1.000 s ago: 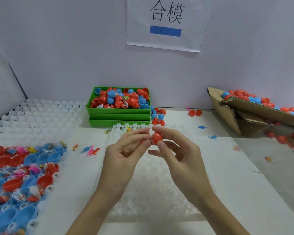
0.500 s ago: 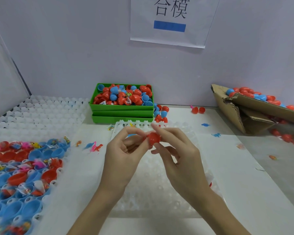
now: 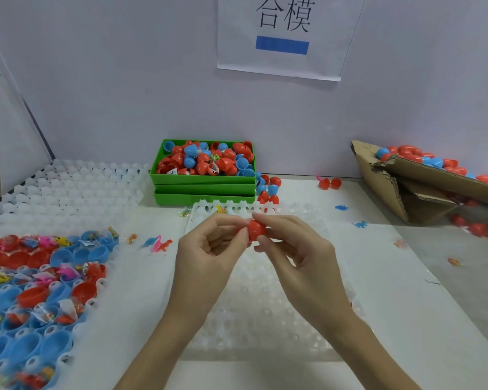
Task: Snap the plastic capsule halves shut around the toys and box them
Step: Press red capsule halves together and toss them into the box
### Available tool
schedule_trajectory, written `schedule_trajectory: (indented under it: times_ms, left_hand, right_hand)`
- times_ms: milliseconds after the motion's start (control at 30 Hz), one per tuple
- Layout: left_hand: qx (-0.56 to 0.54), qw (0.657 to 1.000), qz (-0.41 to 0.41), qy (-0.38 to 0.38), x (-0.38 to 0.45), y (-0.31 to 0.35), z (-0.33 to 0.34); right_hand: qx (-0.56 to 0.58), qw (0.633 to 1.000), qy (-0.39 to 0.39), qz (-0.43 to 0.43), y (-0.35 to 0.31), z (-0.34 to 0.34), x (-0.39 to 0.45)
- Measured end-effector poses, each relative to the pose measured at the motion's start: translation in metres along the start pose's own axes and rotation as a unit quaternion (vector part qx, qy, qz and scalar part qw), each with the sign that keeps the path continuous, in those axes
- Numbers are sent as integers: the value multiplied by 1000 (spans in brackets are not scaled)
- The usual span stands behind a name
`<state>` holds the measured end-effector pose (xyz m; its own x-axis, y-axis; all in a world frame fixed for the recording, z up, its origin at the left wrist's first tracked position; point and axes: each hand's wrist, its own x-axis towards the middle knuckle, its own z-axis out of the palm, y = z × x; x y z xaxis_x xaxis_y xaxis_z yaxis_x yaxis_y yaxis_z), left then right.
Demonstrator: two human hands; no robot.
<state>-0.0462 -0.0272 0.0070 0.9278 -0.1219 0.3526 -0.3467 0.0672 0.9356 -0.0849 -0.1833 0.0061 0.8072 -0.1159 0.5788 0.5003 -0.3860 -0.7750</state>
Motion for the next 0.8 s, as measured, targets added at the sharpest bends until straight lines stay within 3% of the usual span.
schedule_trajectory:
  times_ms: [167, 267, 567, 800]
  left_hand:
    - [-134, 981, -140, -27, 6, -2, -10]
    - [-121, 980, -160, -12, 7, -2, -11]
    - [-68, 995, -31, -66, 3, 6, -5]
    - [-18, 998, 40, -34, 1, 2, -2]
  right_hand:
    - [-44, 999, -20, -11, 1, 1, -1]
    - [-65, 997, -38, -23, 1, 3, -2]
    - [14, 999, 13, 35, -1, -6, 3]
    - [26, 999, 16, 39, -6, -2, 1]
